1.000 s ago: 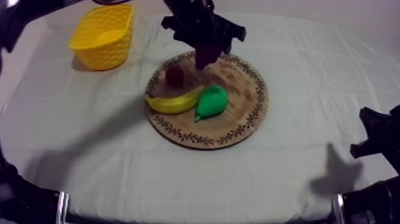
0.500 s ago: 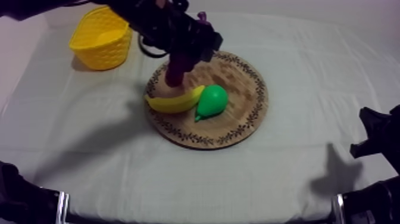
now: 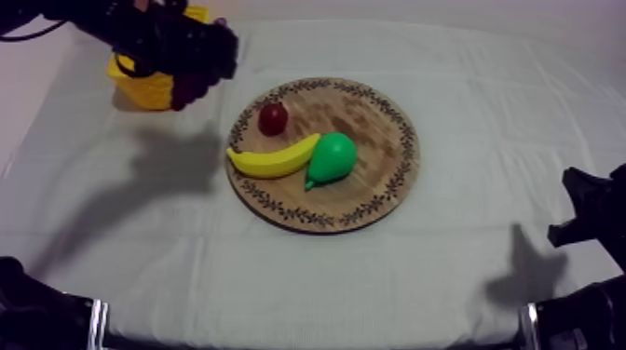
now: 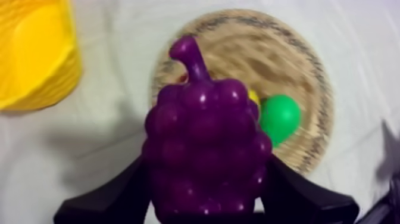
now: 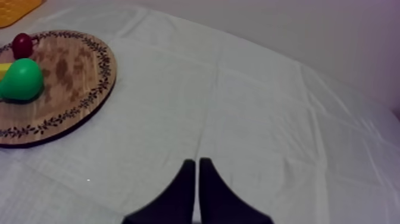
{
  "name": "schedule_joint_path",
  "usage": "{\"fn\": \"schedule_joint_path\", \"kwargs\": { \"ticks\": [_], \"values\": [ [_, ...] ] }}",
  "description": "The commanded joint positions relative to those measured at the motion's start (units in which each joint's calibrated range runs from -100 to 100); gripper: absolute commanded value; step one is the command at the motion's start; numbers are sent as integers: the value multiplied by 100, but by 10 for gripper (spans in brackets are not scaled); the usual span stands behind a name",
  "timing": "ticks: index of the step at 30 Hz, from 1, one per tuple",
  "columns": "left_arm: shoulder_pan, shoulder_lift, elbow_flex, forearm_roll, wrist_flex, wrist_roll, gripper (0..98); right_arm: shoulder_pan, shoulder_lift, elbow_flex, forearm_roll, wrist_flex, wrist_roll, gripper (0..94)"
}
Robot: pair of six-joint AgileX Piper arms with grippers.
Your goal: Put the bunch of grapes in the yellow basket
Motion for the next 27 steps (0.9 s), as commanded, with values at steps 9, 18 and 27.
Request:
{"fn": "schedule_joint_path", "kwargs": {
  "ticks": [9, 18, 27],
  "values": [
    [-1114, -73, 480, 41, -178, -175, 640, -1, 0, 3, 1, 1, 2, 5],
    [-1467, 505, -154, 17, -194, -179, 635, -1, 0, 3, 1, 1, 0, 5],
    [-1626, 1423, -1476, -4, 30, -170, 635, -1, 0, 3, 1, 1, -2, 5]
  ]
}}
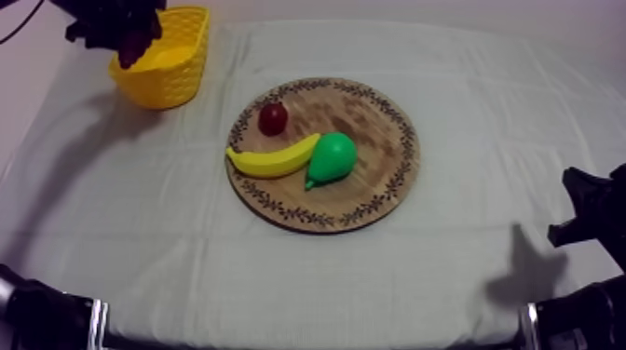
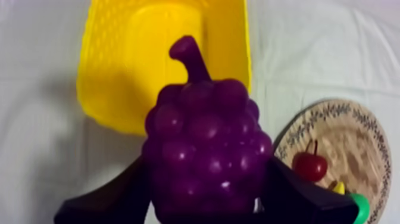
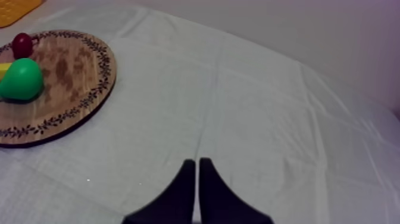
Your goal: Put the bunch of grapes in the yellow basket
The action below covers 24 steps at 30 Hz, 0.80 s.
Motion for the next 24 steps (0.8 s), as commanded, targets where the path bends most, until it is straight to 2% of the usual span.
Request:
{"fn": "schedule_joint_path", "kwargs": {
  "ticks": [1, 15, 24],
  "values": [
    [-21, 344, -497, -19, 29, 19, 635, -1, 0, 3, 1, 1, -2, 5],
    [-272, 2032, -1764, -212, -157, 30, 631, -1, 0, 3, 1, 1, -2, 5],
    [-333, 2856, -2388, -236, -186, -103, 632, -1, 0, 3, 1, 1, -2, 5]
  ]
}}
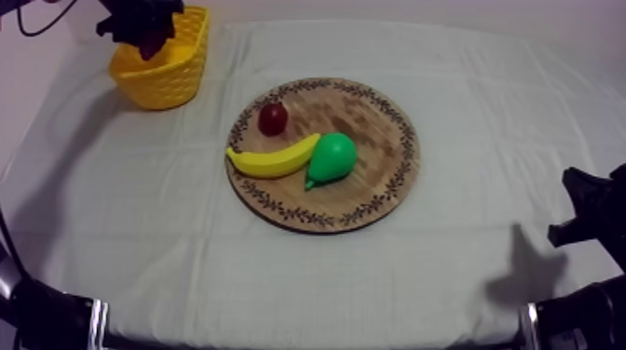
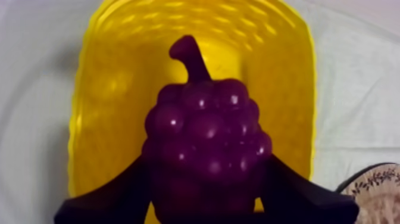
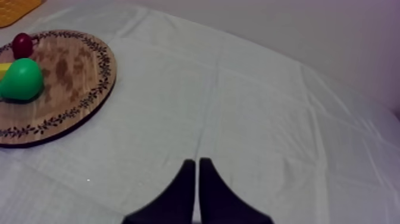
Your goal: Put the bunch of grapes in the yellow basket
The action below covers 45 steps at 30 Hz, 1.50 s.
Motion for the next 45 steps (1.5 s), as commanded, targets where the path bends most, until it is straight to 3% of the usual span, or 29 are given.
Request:
{"fn": "schedule_joint_path", "kwargs": {
  "ticks": [1, 13, 21, 26, 31, 39, 45],
  "values": [
    [-13, 204, -85, 2, -2, -28, 632, -1, 0, 3, 1, 0, -2, 5],
    [-83, 525, -5, 6, -323, -76, 642, -1, 0, 3, 1, 0, -2, 5],
    [-122, 326, 152, 85, -217, -358, 880, -1, 0, 3, 1, 0, -2, 5],
    [-86, 133, 345, 67, -375, -394, 939, -1, 0, 3, 1, 0, -2, 5],
    [-63, -191, 727, 83, -618, -389, 914, -1, 0, 3, 1, 0, -2, 5],
    [87, -1375, 2006, 89, -1190, -233, 771, -1, 0, 3, 1, 0, -2, 5],
    [250, -2499, 3016, 91, -1351, -101, 725, -1, 0, 3, 1, 0, -2, 5]
  ]
}}
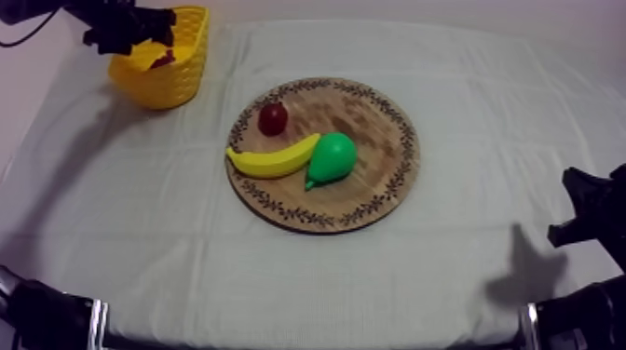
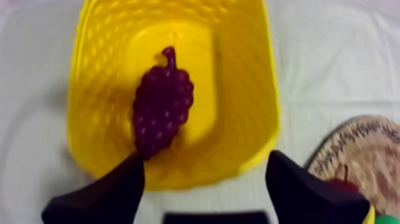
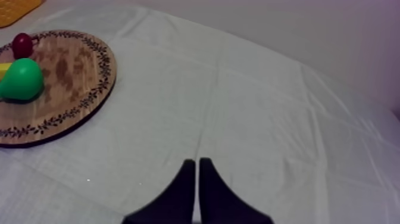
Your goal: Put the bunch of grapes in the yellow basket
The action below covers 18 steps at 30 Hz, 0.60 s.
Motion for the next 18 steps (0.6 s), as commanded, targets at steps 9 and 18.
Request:
{"fn": "schedule_joint_path", "kwargs": {
  "ticks": [9, 18],
  "values": [
    [259, -2126, 1682, 17, -50, 214, 639, -1, 0, 3, 1, 0, 0, 5],
    [194, -3591, 2891, 50, 5, 278, 551, -1, 0, 3, 1, 0, -2, 5]
  ]
}}
